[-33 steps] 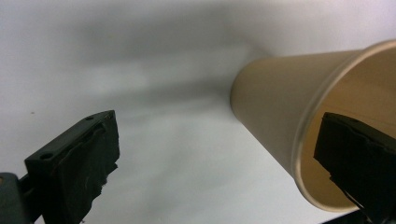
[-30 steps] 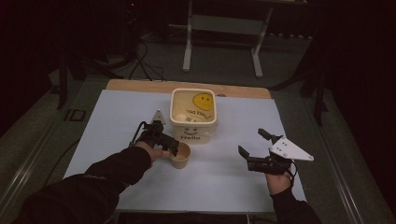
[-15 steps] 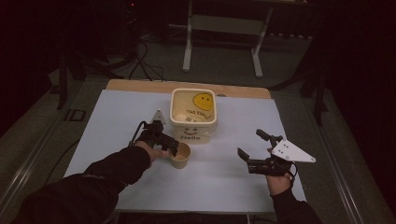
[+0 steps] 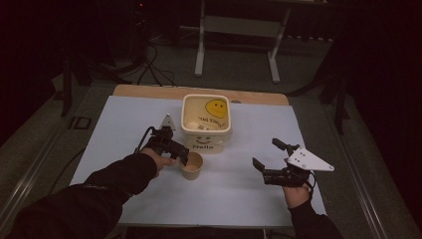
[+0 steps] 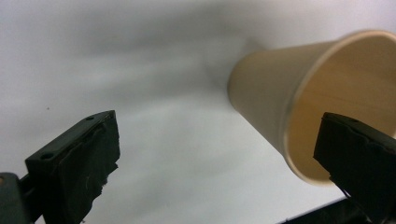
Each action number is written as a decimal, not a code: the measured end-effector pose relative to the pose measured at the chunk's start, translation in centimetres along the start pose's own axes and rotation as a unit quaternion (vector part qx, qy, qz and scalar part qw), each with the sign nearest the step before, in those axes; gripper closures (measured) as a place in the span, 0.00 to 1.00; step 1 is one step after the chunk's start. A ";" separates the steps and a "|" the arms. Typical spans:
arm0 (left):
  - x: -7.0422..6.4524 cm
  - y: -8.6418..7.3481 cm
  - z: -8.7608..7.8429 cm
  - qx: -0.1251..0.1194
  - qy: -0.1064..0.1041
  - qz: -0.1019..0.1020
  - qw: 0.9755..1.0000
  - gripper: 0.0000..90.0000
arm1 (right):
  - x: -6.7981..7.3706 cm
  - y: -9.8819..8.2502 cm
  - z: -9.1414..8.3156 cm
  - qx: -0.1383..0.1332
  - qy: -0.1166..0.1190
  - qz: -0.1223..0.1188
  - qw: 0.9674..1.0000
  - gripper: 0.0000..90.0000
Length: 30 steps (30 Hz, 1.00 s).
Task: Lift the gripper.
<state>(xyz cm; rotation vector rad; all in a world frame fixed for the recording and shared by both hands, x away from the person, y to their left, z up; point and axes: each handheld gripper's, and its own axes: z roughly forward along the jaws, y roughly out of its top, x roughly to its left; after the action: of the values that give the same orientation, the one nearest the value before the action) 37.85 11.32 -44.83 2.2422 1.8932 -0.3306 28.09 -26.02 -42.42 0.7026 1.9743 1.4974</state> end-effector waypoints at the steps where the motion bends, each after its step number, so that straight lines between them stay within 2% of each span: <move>1: -0.1 0.0 -0.2 0.001 0.001 0.005 1.000 0.02 | 0.0 0.0 0.0 0.001 0.002 0.000 1.000 0.10; 2: -0.2 0.0 -0.7 0.002 0.002 0.021 1.000 0.02 | 0.0 0.0 0.0 0.002 0.002 0.000 1.000 0.10; 4: -0.3 0.0 -1.0 -0.002 0.004 0.024 1.000 0.02 | 0.0 0.0 0.0 0.003 0.004 0.000 1.000 0.10; 6: -0.7 0.0 -1.5 -0.001 0.005 0.042 0.999 0.02 | -0.1 0.0 0.0 0.003 0.004 0.001 1.000 0.10; 12: -1.0 0.1 -2.9 -0.009 -0.003 0.056 0.998 0.01 | 0.0 0.0 0.1 0.009 0.009 0.000 1.000 0.10; 13: -1.2 0.1 -3.1 -0.005 -0.004 0.068 0.998 0.01 | 0.1 0.0 0.1 0.009 0.008 -0.001 1.000 0.10; 14: -1.2 0.1 -3.1 -0.005 -0.004 0.068 0.998 0.01 | 0.1 0.0 0.1 0.009 0.008 -0.001 1.000 0.10; 16: -1.5 0.1 -3.3 0.000 -0.002 0.086 0.996 0.01 | 0.1 0.0 0.2 0.011 0.010 -0.002 1.000 0.10; 17: -1.8 0.0 -3.6 0.003 0.000 0.105 0.994 0.02 | 0.1 0.0 0.2 0.012 0.011 -0.001 1.000 0.10; 18: -1.8 0.0 -3.6 0.003 0.000 0.105 0.994 0.02 | 0.1 0.0 0.2 0.012 0.011 -0.001 1.000 0.10; 20: -2.2 -0.1 -3.9 0.005 0.006 0.127 0.992 0.01 | 0.1 0.0 0.2 0.013 0.012 0.000 1.000 0.10; 21: -2.5 -0.1 -4.1 0.010 0.011 0.149 0.989 0.02 | 0.1 -0.1 0.3 0.015 0.015 0.001 1.000 0.10; 22: -2.5 -0.1 -4.1 0.010 0.011 0.149 0.989 0.02 | 0.1 -0.1 0.3 0.015 0.015 0.000 1.000 0.10; 23: -2.7 -0.1 -4.2 0.006 0.014 0.156 0.988 0.02 | 0.1 0.0 0.3 0.015 0.017 -0.001 1.000 0.10; 24: -2.9 -0.1 -4.3 0.011 0.014 0.169 0.986 0.02 | 0.1 0.0 0.3 0.015 0.017 -0.001 1.000 0.10; 26: -3.2 -0.1 -4.5 0.013 0.015 0.183 0.983 0.02 | 0.1 0.0 0.3 0.016 0.018 -0.002 1.000 0.10; 27: -3.3 -0.1 -4.7 0.011 0.015 0.199 0.980 0.02 | 0.1 0.0 0.3 0.016 0.018 -0.002 1.000 0.10; 29: -3.4 -0.1 -4.9 0.012 0.014 0.203 0.979 0.02 | 0.1 0.0 0.3 0.016 0.018 -0.002 1.000 0.10; 30: -3.5 -0.1 -5.0 0.012 0.017 0.212 0.977 0.02 | 0.1 0.0 0.3 0.016 0.018 -0.002 1.000 0.10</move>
<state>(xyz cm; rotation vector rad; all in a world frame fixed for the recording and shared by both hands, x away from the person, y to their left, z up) 37.43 9.44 -39.00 2.5982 1.3731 -0.2483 28.20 -25.72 -42.53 0.6886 2.0309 1.4886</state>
